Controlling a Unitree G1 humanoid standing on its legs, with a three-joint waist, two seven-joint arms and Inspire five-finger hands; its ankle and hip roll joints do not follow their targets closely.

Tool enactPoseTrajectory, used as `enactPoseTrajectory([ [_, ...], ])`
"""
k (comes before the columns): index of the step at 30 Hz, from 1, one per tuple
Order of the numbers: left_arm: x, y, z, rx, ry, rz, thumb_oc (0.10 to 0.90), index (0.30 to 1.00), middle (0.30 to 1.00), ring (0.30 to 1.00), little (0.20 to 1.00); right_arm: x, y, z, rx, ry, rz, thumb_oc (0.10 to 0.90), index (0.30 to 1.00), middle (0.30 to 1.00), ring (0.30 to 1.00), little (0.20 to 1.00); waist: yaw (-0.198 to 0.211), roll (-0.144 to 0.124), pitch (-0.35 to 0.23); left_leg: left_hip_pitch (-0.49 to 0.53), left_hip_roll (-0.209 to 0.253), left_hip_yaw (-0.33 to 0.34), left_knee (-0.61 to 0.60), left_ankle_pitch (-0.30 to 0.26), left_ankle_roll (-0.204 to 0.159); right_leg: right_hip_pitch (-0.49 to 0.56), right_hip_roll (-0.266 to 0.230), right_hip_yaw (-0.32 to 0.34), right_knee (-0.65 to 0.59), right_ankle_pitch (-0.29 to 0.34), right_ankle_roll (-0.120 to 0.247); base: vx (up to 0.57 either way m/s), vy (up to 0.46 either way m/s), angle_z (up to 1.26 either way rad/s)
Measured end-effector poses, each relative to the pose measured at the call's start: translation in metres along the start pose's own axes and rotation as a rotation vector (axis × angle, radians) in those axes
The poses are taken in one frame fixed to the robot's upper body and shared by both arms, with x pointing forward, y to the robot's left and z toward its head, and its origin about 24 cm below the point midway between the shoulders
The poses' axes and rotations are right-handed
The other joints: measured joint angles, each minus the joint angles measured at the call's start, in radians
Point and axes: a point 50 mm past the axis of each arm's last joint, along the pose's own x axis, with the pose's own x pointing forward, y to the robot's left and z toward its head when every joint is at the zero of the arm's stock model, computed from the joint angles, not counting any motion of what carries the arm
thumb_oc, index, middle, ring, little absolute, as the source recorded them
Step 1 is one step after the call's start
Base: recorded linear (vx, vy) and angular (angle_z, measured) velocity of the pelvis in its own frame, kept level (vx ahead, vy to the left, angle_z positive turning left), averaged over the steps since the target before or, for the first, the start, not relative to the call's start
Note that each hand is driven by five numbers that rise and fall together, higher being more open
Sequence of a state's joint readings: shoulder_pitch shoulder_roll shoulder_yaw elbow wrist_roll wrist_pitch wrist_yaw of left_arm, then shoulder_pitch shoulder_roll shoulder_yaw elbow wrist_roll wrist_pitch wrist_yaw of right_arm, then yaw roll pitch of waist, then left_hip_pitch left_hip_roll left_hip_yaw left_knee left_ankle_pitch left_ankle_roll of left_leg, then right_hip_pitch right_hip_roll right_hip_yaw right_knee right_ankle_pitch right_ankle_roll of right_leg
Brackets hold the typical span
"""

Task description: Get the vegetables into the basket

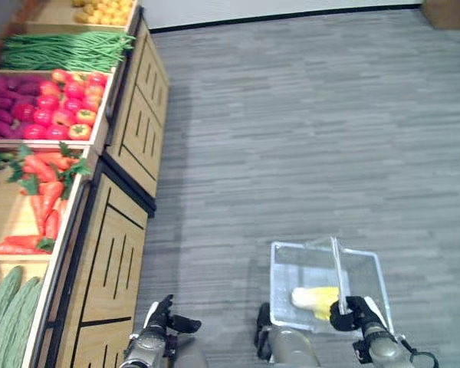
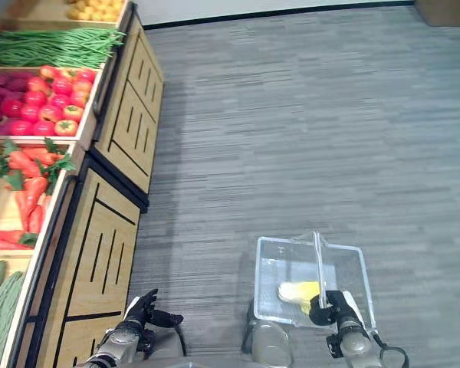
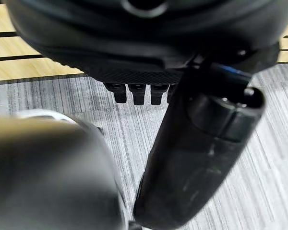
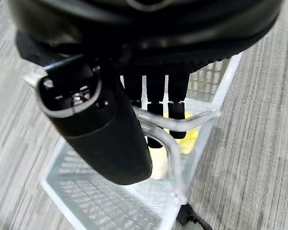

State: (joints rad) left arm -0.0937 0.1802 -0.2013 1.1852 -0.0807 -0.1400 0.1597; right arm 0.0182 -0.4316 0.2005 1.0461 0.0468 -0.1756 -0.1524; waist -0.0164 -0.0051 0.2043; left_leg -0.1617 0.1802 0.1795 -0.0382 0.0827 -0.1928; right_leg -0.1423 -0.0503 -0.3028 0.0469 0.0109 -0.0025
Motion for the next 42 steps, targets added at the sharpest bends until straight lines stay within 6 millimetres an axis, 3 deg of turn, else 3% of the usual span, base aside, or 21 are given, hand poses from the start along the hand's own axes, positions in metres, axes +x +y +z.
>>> enactPoseTrajectory([
  [1,0.0,0.001,0.001,-0.021,-0.005,0.003,0.9,1.0,1.0,1.0,1.0,0.001,0.002,0.003,0.003,-0.005,0.004,0.4,0.3,0.3,0.3,0.3,0.017,0.005,0.001,-0.025,-0.009,-0.004,-0.03,0.02,0.025,-0.002,0.016,0.003,-0.005,0.011,-0.018,0.43,0.195,-0.46],
  [2,0.001,0.003,0.002,-0.017,-0.003,0.013,0.9,1.0,1.0,1.0,1.0,0.001,0.006,0.001,0.006,0.004,0.01,0.4,0.3,0.3,0.3,0.3,0.022,0.009,-0.002,-0.055,-0.005,-0.034,-0.039,0.033,0.026,0.034,0.064,0.029,-0.047,-0.001,-0.023,0.35,0.167,-0.84],
  [3,0.001,0.004,0.003,-0.021,-0.006,0.016,0.9,1.0,1.0,1.0,1.0,0.001,0.01,0.001,0.011,0.009,0.021,0.4,0.3,0.3,0.3,0.3,0.028,0.006,-0.001,-0.052,-0.009,-0.017,-0.018,0.048,0.046,0.045,0.079,0.042,-0.045,-0.008,-0.032,0.27,0.181,-0.8],
  [6,0.0,0.003,0.0,-0.012,0.004,0.012,0.9,1.0,1.0,1.0,1.0,-0.003,0.012,-0.006,0.013,0.024,0.023,0.4,0.3,0.3,0.3,0.3,0.009,0.005,-0.007,-0.048,-0.024,0.015,0.047,0.064,0.068,0.064,0.081,0.062,-0.042,-0.007,-0.039,0.29,0.272,-0.46],
  [9,0.002,0.002,0.0,0.052,0.013,-0.007,0.9,1.0,1.0,1.0,1.0,-0.007,0.01,-0.017,0.021,0.061,0.014,0.4,0.3,0.3,0.3,0.3,-0.003,0.005,-0.019,-0.03,-0.059,0.044,0.039,0.043,0.106,0.046,0.045,0.106,-0.013,-0.018,-0.014,0.19,0.23,-0.33],
  [10,0.002,0.004,0.001,0.06,0.008,-0.005,0.9,1.0,1.0,1.0,1.0,-0.007,0.01,-0.017,0.028,0.064,0.009,0.4,0.3,0.3,0.3,0.3,-0.004,0.001,-0.022,-0.022,-0.087,0.066,0.039,0.036,0.18,0.02,0.012,0.125,0.041,-0.037,0.009,0.09,0.101,-0.24],
  [12,0.003,0.013,0.004,0.071,-0.002,0.016,0.9,1.0,1.0,1.0,1.0,-0.005,0.015,-0.008,0.042,0.032,0.021,0.4,0.3,0.3,0.3,0.3,-0.005,-0.016,-0.03,-0.021,-0.136,0.08,0.046,0.014,0.213,-0.027,-0.049,0.174,0.139,-0.085,0.034,0.18,0.23,-0.01],
  [13,0.003,0.013,0.004,0.071,-0.002,0.016,0.9,1.0,1.0,1.0,1.0,-0.005,0.015,-0.008,0.042,0.032,0.021,0.4,0.3,0.3,0.3,0.3,-0.005,-0.016,-0.03,-0.021,-0.136,0.08,0.046,0.014,0.213,-0.027,-0.049,0.174,0.139,-0.085,0.034,0.17,0.229,0.11],
  [14,0.005,0.025,0.009,0.084,-0.015,0.046,0.9,1.0,1.0,1.0,1.0,-0.003,0.019,0.0,0.039,0.006,0.04,0.4,0.3,0.3,0.3,0.3,0.006,-0.03,-0.038,-0.02,-0.167,0.082,0.052,-0.008,0.239,-0.028,-0.078,0.203,0.148,-0.103,0.067,0.06,0.094,0.05],
  [18,0.006,0.041,0.01,0.101,-0.019,0.092,0.9,1.0,1.0,1.0,1.0,0.005,0.024,0.03,0.044,-0.087,0.062,0.4,0.3,0.3,0.3,0.3,0.03,-0.041,-0.033,-0.005,-0.196,0.109,0.037,-0.028,0.256,-0.045,-0.099,0.215,0.179,-0.101,0.088,0.07,0.164,-0.14],
  [22,0.003,0.036,0.001,0.118,0.003,0.071,0.9,1.0,1.0,1.0,1.0,0.005,0.034,0.04,0.031,-0.126,0.097,0.4,0.3,0.3,0.3,0.3,0.03,-0.063,-0.029,0.02,-0.19,0.128,0.016,-0.054,0.269,-0.119,-0.116,0.191,0.332,-0.089,0.111,0.08,0.101,-0.2],
  [24,0.002,0.032,-0.005,0.131,0.017,0.046,0.9,1.0,1.0,1.0,1.0,0.004,0.041,0.044,0.032,-0.149,0.124,0.4,0.3,0.3,0.3,0.3,0.025,-0.073,-0.021,0.043,-0.199,0.124,-0.016,-0.045,0.283,-0.215,-0.129,0.193,0.459,-0.102,0.133,0.18,0.015,-0.04],
  [27,0.002,0.029,-0.005,0.122,0.023,0.043,0.9,1.0,1.0,1.0,1.0,0.003,0.043,0.056,0.051,-0.2,0.127,0.4,0.3,0.3,0.3,0.3,0.009,-0.064,0.009,0.045,-0.203,0.098,-0.021,-0.029,0.3,-0.234,-0.119,0.214,0.25,-0.08,0.145,0.16,-0.048,0.21],
  [29,0.003,0.029,-0.003,0.122,0.018,0.043,0.9,1.0,1.0,1.0,1.0,0.003,0.044,0.057,0.051,-0.204,0.13,0.4,0.3,0.3,0.3,0.3,-0.001,-0.065,0.015,0.063,-0.214,0.069,-0.028,-0.034,0.293,-0.231,-0.126,0.222,0.109,-0.007,0.144,0.22,-0.082,0.44],
  [32,0.004,0.03,0.0,0.11,0.022,0.052,0.9,1.0,1.0,1.0,1.0,0.003,0.045,0.059,0.049,-0.213,0.134,0.4,0.3,0.3,0.3,0.3,-0.009,-0.067,0.026,0.088,-0.214,0.018,-0.028,-0.051,0.267,-0.224,-0.119,0.294,-0.074,0.102,0.146,0.24,-0.123,0.52],
  [35,0.002,0.031,-0.009,0.11,0.045,0.051,0.9,1.0,1.0,1.0,1.0,0.001,0.045,0.055,0.053,-0.209,0.132,0.4,0.3,0.3,0.3,0.3,-0.031,-0.077,0.036,0.146,-0.209,-0.043,-0.023,-0.086,0.21,-0.18,-0.134,0.333,-0.138,0.16,0.146,0.22,-0.145,0.71],
  [36,0.001,0.028,-0.012,0.104,0.055,0.045,0.9,1.0,1.0,1.0,1.0,0.0,0.044,0.051,0.053,-0.196,0.129,0.4,0.3,0.3,0.3,0.3,-0.032,-0.071,0.04,0.17,-0.191,-0.064,-0.024,-0.103,0.178,-0.152,-0.123,0.32,-0.119,0.21,0.153,0.21,-0.172,0.59],
  [38,-0.002,0.016,-0.018,0.075,0.07,0.02,0.9,1.0,1.0,1.0,1.0,0.003,0.037,0.053,0.041,-0.195,0.116,0.4,0.3,0.3,0.3,0.3,-0.03,-0.013,0.036,0.195,-0.109,-0.059,-0.013,-0.114,0.146,-0.129,-0.048,0.275,-0.091,0.201,0.121,0.21,-0.235,0.33],
  [40,-0.002,0.009,-0.018,0.01,0.078,0.018,0.9,1.0,1.0,1.0,1.0,0.005,0.03,0.055,0.026,-0.202,0.108,0.4,0.3,0.3,0.3,0.3,-0.03,-0.004,0.037,0.199,-0.05,-0.061,0.036,-0.073,0.121,-0.079,-0.008,0.219,-0.086,0.165,0.065,0.22,-0.331,0.4],
  [42,-0.002,0.009,-0.017,-0.005,0.069,0.019,0.9,1.0,1.0,1.0,1.0,0.005,0.023,0.052,0.011,-0.196,0.096,0.4,0.3,0.3,0.3,0.3,-0.026,-0.008,0.035,0.198,-0.031,-0.065,0.065,-0.051,0.107,-0.048,0.008,0.192,-0.086,0.138,0.046,0.15,-0.255,0.4],
])
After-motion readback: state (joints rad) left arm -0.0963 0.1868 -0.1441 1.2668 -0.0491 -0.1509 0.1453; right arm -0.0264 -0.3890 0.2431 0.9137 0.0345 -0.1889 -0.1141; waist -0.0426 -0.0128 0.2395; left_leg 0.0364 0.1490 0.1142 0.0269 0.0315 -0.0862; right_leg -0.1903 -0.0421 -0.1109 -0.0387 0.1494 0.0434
